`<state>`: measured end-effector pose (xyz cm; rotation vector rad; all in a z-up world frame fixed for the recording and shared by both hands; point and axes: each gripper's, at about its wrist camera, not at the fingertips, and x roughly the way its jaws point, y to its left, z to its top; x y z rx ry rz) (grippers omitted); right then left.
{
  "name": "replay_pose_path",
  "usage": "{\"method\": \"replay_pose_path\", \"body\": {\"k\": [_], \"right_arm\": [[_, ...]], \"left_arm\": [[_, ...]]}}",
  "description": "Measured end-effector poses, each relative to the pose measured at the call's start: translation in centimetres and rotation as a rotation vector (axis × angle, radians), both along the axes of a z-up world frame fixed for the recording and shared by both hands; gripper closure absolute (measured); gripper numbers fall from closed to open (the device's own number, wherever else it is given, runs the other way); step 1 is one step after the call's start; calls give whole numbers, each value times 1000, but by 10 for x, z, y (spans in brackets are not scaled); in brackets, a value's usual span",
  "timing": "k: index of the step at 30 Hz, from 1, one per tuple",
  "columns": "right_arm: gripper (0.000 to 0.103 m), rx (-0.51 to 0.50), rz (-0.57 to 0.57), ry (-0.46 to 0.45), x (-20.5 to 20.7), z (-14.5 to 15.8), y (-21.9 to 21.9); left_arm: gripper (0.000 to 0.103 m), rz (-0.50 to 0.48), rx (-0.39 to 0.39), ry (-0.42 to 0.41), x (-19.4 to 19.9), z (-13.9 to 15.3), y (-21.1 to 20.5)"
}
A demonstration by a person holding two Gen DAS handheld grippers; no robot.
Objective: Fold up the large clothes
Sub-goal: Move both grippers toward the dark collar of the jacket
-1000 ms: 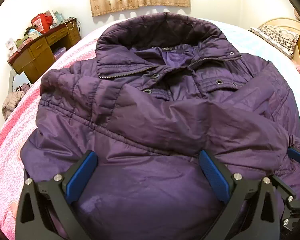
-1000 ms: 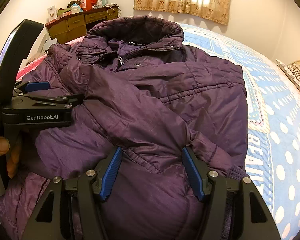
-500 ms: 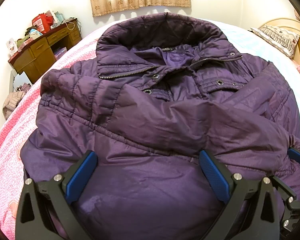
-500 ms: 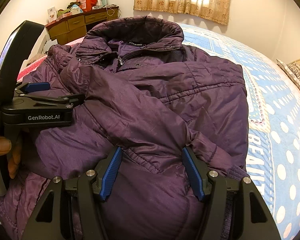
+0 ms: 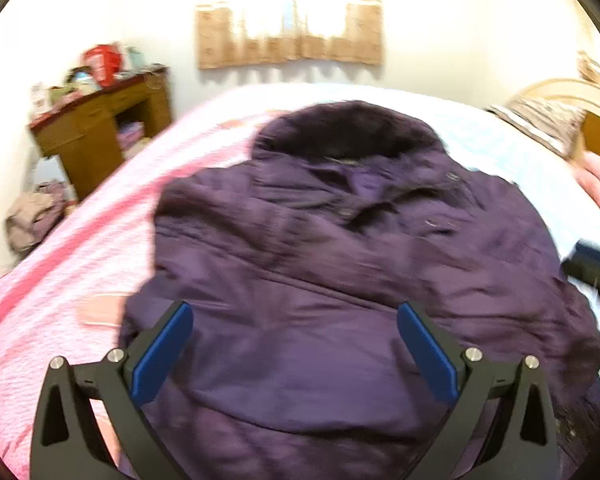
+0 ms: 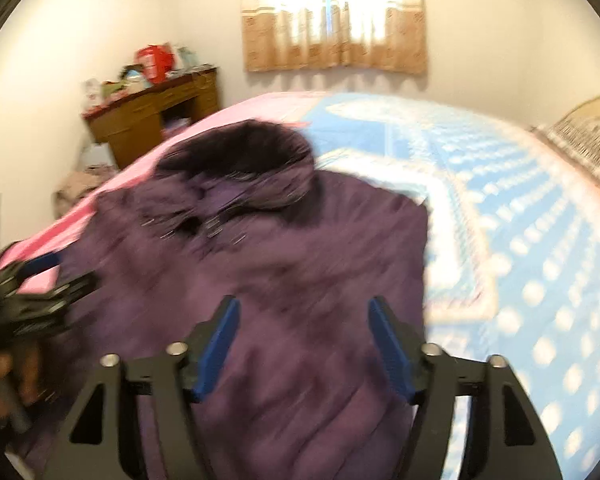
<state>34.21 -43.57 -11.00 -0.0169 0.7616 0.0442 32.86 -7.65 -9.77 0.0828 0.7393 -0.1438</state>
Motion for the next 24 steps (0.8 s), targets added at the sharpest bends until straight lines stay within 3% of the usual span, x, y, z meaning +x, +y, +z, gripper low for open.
{"method": "replay_pose_path", "body": {"k": [4, 7, 11, 14, 18, 21, 24], "right_arm": [[31, -78, -23, 181, 46, -47, -3], [30, -107, -5, 136, 43, -58, 0], [30, -117, 13, 150, 45, -59, 2], [30, -153, 83, 189, 45, -47, 2], [30, -107, 142, 113, 49, -11, 0], [30, -103, 172, 74, 75, 10, 7], [30, -120, 192, 74, 110, 13, 18]], "left_arm": [[0, 28, 44, 147, 27, -27, 2], [0, 16, 78, 161, 30, -32, -4], [0, 12, 76, 144, 27, -34, -4], [0, -16, 60, 151, 19, -21, 1], [0, -44, 27, 82, 21, 17, 22], [0, -24, -18, 32, 45, 46, 38], [0, -21, -25, 48, 82, 51, 38]]}}
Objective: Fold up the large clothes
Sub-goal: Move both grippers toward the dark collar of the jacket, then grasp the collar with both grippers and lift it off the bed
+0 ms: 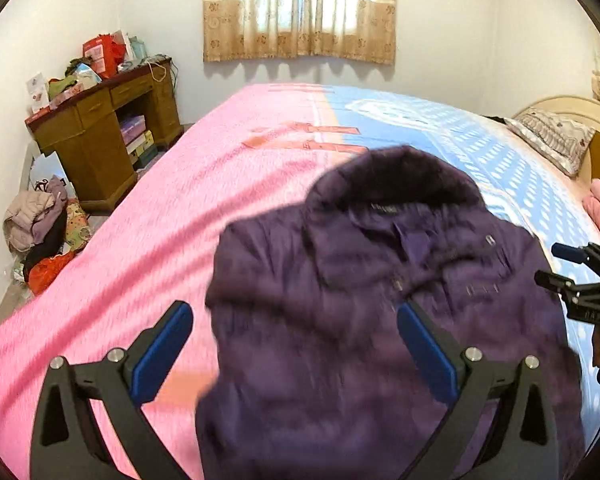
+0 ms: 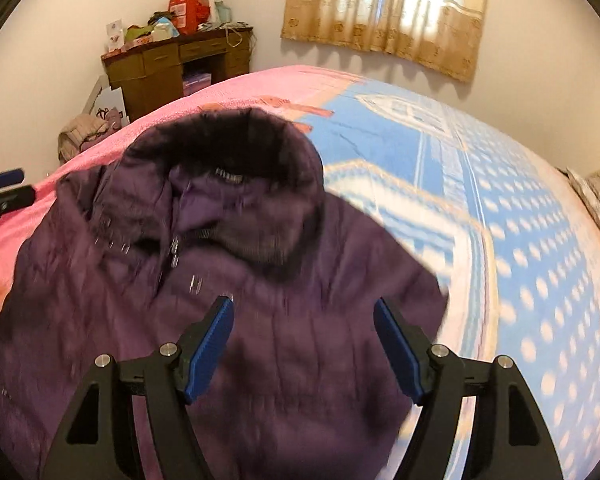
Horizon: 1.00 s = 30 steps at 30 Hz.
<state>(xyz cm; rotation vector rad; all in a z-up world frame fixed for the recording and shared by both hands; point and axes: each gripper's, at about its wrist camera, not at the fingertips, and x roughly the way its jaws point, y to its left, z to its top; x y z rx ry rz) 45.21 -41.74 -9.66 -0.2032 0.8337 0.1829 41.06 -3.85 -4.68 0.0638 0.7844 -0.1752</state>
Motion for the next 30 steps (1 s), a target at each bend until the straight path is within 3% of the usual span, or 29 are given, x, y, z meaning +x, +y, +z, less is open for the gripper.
{"method": "replay_pose_path", "body": {"k": [2, 10, 16, 20, 21, 22, 24, 27, 29, 30], "right_arm": [[30, 14, 11, 3, 29, 0, 7], [30, 0, 28, 24, 117, -2, 29], [30, -77, 90, 74, 145, -15, 41], [32, -62, 105, 101, 148, -22, 35], [39, -65, 106, 105, 148, -23, 34], [60, -67, 109, 116, 149, -26, 35], [80, -71, 107, 144, 150, -30, 33], [85, -84, 115, 122, 144, -28, 33], [88, -95, 118, 96, 138, -22, 33], [89, -96, 119, 87, 134, -19, 32]], "left_arm": [[0, 22, 44, 7, 31, -5, -7], [0, 7, 81, 121, 124, -39, -31], [0, -3, 104, 160, 148, -50, -39], [0, -46, 151, 164, 151, -52, -54], [1, -55, 169, 166, 151, -53, -58], [2, -61, 198, 167, 151, -56, -62], [6, -70, 217, 168, 152, -59, -65], [38, -117, 208, 169, 150, -58, -70], [69, -152, 199, 167, 148, -54, -73], [72, -158, 206, 155, 145, -49, -75]]}}
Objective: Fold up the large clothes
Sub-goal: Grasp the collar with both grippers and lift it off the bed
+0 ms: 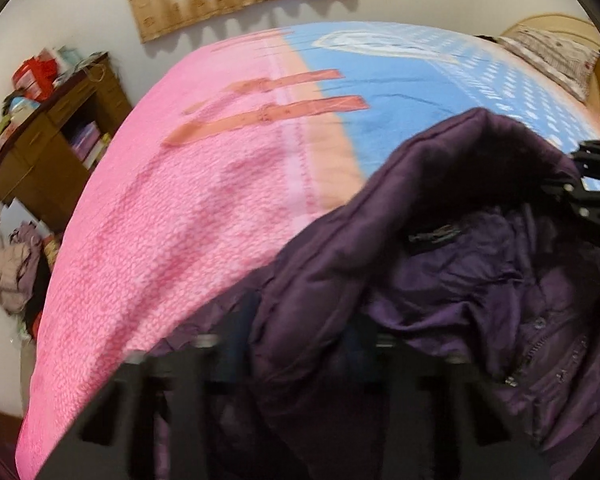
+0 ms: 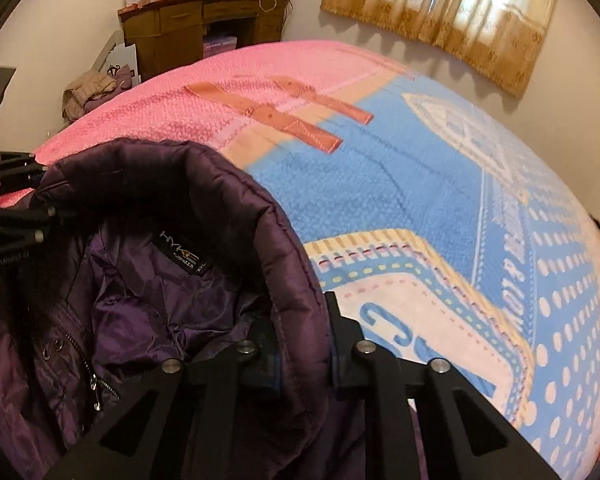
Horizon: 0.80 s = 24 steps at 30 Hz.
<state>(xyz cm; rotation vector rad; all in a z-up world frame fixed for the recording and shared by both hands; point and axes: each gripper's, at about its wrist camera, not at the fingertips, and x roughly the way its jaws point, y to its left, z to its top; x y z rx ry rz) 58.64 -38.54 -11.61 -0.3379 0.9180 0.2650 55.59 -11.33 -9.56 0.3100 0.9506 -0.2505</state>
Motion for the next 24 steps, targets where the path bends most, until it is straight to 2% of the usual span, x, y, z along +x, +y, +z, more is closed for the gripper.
{"method": "replay_pose_path", "body": {"k": [2, 9, 12, 19, 24], "right_arm": [[89, -27, 12, -36, -8, 7, 1], [90, -84, 37, -113, -42, 15, -1], [90, -124, 50, -132, -56, 10, -1], [90, -177, 62, -105, -83, -16, -9], [91, -200, 79, -102, -96, -24, -7]], "left_arm": [[84, -9, 18, -48, -7, 11, 0], [88, -78, 22, -118, -29, 30, 11], [89, -109, 54, -149, -43, 27, 13], [89, -204, 200, -223, -78, 4, 13], [89, -225, 240, -239, -89, -8, 13]]}}
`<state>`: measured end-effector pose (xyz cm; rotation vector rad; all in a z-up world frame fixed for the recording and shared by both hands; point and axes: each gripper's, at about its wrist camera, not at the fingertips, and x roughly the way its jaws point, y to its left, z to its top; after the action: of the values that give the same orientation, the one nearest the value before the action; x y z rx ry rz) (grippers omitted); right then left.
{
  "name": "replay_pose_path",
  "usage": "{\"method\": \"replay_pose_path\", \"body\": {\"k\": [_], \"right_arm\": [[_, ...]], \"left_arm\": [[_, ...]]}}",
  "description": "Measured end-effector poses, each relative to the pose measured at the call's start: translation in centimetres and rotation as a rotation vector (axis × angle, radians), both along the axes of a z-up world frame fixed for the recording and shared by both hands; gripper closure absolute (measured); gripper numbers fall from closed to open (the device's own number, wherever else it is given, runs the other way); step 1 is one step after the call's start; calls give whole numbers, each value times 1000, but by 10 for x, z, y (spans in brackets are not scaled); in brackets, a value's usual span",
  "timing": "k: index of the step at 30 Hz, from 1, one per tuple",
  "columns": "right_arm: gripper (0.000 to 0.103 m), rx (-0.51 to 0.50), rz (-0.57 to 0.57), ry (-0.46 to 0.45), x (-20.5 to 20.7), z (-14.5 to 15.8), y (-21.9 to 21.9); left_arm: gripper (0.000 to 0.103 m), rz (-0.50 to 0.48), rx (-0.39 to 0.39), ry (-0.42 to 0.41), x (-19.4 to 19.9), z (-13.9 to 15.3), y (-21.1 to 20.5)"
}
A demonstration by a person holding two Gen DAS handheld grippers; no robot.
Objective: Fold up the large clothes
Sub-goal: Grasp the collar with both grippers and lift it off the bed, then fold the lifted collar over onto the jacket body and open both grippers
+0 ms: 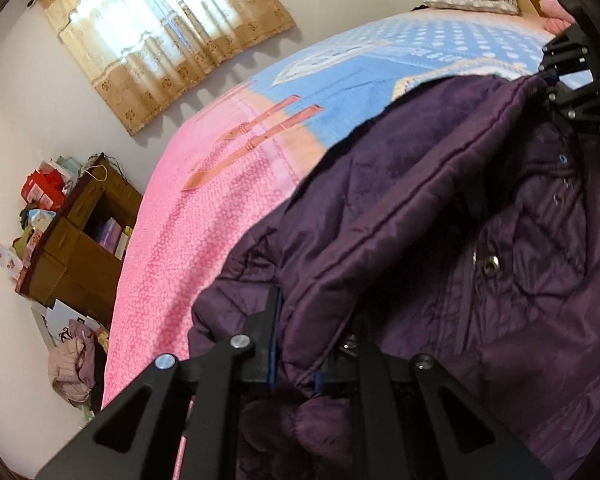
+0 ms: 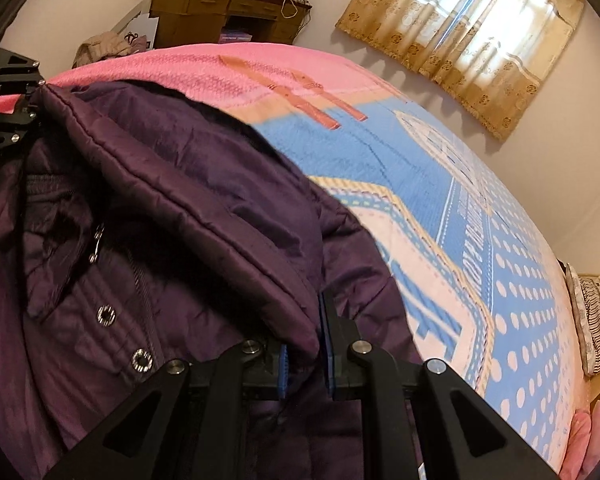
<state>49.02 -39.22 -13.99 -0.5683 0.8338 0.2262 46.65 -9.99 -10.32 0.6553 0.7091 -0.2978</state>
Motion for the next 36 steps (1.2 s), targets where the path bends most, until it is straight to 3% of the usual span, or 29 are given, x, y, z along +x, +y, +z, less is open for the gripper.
{"method": "replay_pose_path", "body": {"k": [13, 17, 20, 23, 25, 26, 27, 30, 32, 36], "right_arm": [[92, -125, 46, 5, -20, -20, 14], [90, -102, 78, 48, -22, -6, 13], [83, 12, 65, 111, -21, 28, 2], [80, 183, -48, 98, -12, 77, -8], [65, 380, -168, 68, 1, 106, -18], [50, 452, -218, 51, 6, 112, -21], [43, 514, -272, 44, 10, 115, -22], [43, 617, -312, 17, 29, 105, -9], [43, 565, -340, 38, 41, 82, 2], [43, 575, -387, 141, 44, 38, 1]], "left_arm": [[89, -36, 86, -56, -13, -22, -1], [89, -45, 112, -85, -16, -27, -5], [89, -44, 110, -86, -17, -27, -8], [90, -46, 104, -89, -19, -27, -10], [91, -48, 105, -92, -19, -28, -11], [91, -48, 105, -91, -18, -28, -11], [91, -48, 106, -91, -18, -28, -11], [91, -47, 103, -94, -18, -29, -10], [91, -45, 99, -100, -19, -28, -9], [91, -43, 94, -110, -21, -28, -6]]}}
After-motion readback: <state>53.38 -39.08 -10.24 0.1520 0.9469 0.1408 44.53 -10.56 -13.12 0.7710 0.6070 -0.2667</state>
